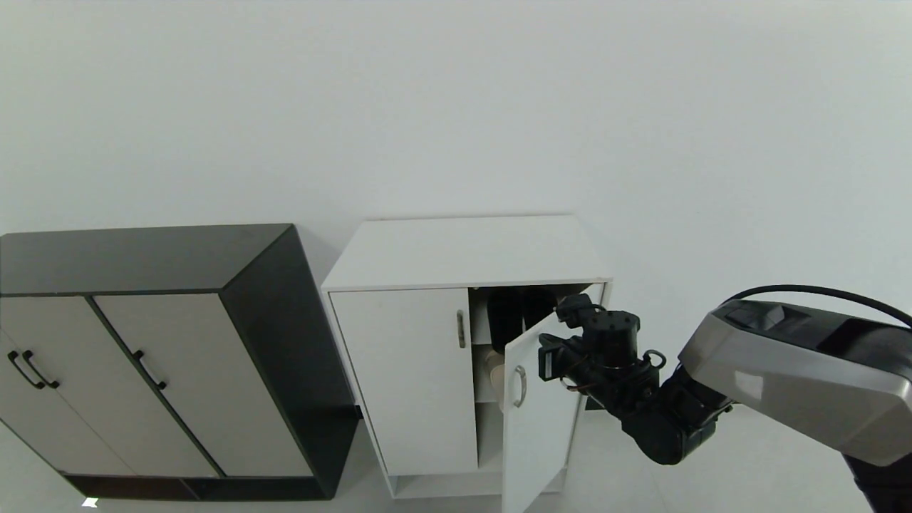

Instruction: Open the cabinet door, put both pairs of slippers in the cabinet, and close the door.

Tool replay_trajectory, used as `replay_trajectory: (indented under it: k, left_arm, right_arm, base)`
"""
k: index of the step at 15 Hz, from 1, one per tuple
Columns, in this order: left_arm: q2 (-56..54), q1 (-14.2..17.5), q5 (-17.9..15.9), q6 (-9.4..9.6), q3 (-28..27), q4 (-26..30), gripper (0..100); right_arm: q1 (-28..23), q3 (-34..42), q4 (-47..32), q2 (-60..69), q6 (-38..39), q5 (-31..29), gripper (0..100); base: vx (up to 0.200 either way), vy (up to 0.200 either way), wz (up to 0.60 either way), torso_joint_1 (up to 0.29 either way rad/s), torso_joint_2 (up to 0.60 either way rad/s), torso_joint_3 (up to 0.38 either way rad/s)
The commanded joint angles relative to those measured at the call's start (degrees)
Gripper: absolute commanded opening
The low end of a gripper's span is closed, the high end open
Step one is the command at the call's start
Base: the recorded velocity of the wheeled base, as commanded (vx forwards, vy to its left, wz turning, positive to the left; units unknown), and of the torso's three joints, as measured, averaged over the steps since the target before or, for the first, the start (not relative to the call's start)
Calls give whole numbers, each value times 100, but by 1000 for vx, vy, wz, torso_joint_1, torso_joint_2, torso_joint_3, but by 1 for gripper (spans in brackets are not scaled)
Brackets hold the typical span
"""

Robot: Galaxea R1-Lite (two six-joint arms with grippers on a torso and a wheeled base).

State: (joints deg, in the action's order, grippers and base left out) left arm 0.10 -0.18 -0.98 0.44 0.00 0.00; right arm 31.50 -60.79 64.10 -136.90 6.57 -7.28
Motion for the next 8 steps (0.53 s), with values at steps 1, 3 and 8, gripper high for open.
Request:
replay_trajectory:
  k: [1,3,8]
  left_arm:
    - [-1,1,1,0,0,0,0]
    - [-1,1,1,0,0,0,0]
    - [-1,1,1,-9,0,0,0]
  right_arm:
    - [-83,-381,-99,-267,2,-2,0]
    - [-197,-767,-407,-337,2,-2,0]
    - [-338,-1532,-794,-627,11,7,0]
  base:
    - [0,0,0,0,0,0]
    - [0,0,0,0,0,0]
    - [0,0,0,0,0,0]
